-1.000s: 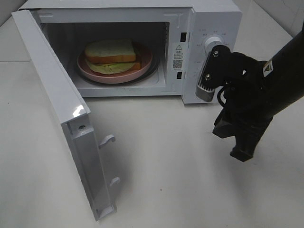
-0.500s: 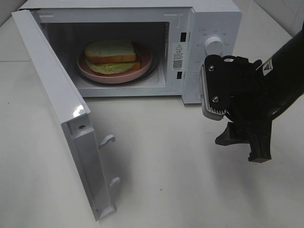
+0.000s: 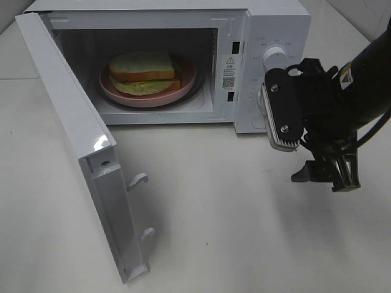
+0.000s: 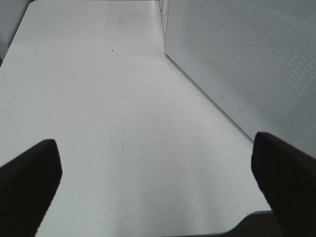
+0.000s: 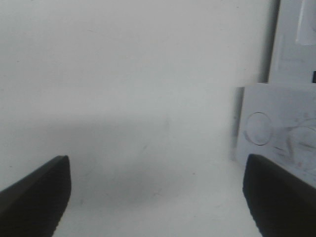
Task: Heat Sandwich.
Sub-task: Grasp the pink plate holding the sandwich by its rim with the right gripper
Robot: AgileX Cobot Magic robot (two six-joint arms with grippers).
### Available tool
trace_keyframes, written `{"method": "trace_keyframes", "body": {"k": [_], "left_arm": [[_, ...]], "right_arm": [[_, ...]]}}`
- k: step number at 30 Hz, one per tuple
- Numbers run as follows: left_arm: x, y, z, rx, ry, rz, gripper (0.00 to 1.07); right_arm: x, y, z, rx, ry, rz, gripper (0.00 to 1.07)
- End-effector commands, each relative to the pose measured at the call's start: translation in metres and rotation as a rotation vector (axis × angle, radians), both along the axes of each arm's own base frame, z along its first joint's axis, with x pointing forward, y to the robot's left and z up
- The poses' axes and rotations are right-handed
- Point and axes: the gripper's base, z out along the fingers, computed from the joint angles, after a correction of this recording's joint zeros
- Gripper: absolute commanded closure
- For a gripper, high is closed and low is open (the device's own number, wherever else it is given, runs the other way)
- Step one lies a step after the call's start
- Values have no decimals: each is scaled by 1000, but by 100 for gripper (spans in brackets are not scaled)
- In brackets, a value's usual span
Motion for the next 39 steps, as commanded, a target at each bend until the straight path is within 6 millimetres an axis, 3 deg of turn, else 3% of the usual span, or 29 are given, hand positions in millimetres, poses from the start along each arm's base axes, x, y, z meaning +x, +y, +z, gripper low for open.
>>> {"method": "trace_keyframes", "body": {"k": [1,6,21,23,39], "left_arm": [[-2,-1,1,-8,-29,-1,7],[-2,-1,1,-8,-29,-1,7],[-2,-1,1,-8,-29,-1,7],[-2,-1,1,-8,-29,-1,7],[-2,-1,1,-8,-29,-1,7]], "right_arm": [[7,4,11,-6,-50,26,19],[14,9,16,0,-65,32,20],[38,65,14,-13,-91,161,21],[46,77,12,-7,-98,177,22],[90,112,-11,41,-157,186,25]]}}
